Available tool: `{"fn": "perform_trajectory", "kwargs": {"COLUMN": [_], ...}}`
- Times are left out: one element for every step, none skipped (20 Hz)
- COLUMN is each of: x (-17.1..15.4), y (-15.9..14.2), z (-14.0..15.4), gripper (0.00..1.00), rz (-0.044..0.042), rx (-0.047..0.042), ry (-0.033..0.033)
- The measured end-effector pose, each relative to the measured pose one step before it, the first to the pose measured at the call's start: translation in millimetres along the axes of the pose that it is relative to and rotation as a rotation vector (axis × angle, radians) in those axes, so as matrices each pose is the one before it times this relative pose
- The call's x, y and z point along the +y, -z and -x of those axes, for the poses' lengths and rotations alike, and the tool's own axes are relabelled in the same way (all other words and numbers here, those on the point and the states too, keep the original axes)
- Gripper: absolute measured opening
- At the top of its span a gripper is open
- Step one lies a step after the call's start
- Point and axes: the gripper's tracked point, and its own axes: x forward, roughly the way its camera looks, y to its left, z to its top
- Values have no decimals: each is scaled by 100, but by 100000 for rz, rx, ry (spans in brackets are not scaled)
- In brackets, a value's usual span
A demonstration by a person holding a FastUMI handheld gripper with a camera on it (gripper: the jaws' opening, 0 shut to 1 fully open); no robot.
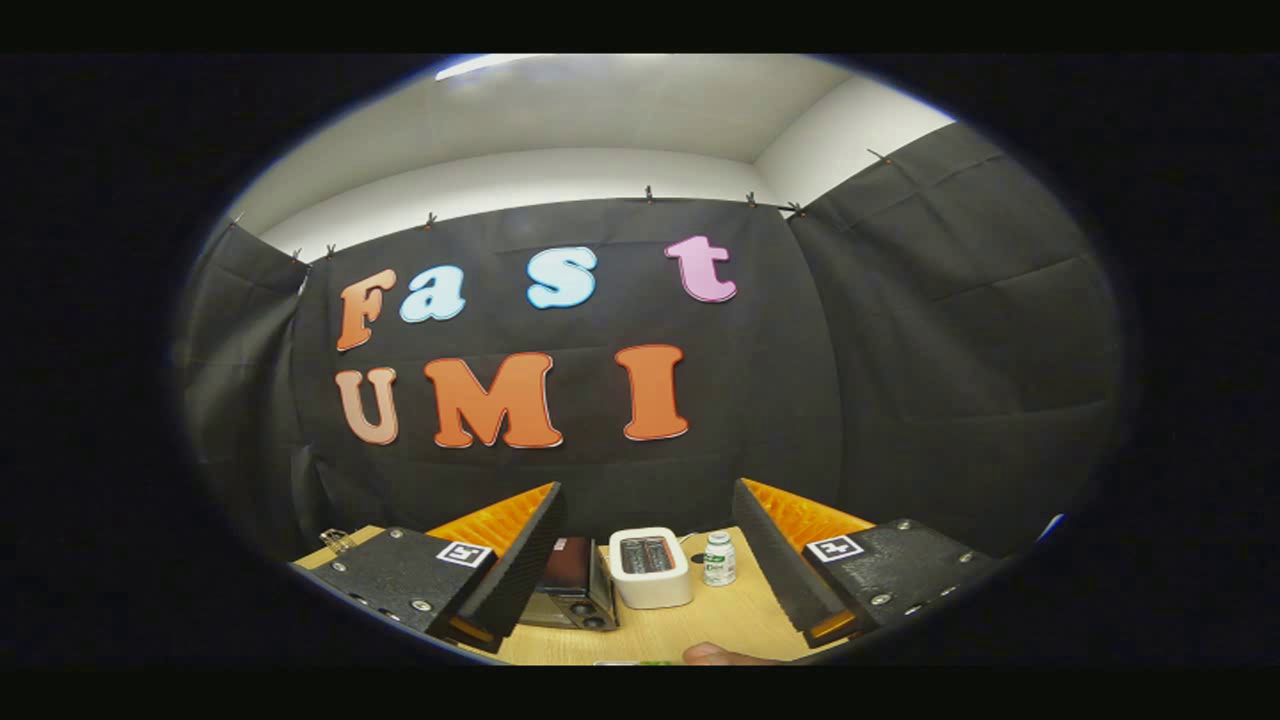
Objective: Open the toaster oven, put the food inside, and close the toaster oven door.
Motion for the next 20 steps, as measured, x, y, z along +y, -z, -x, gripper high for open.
{"fn": "perform_trajectory", "kwargs": {"x": [229,331,382,562,580,651,750,580,412,514,704,515,526,525,288,361,413,500,318,355], "y": [79,309,146,183,201,248,376,207,159,10,195,61,30,95,327,367,508,528,468,472], "z": [-167,14,-106,-142,-143,-145,-130,-136,-188,-188,-185,-185,-55,-153,-190,-197,-107,-214,-233,-290], "gripper": [98,98,98,99,98,98,98,98,98,98,98,98,98,98,98,98,98,98,98,99], "rz": [623,280,-13,-224,-406,-338,-242,118,101,8,-70,-255,-18,262,433,287,140,44,-131,-210], "rx": [409,516,325,511,278,727,700,660,143,54,405,52,-44,-163,413,861,1393,1594,1413,1654], "ry": [-271,-778,-505,-631,-893,-1321,-1485,-897,-753,-801,-1005,-823,-913,-831,-403,-497,-524,-817,-230,-61]}}
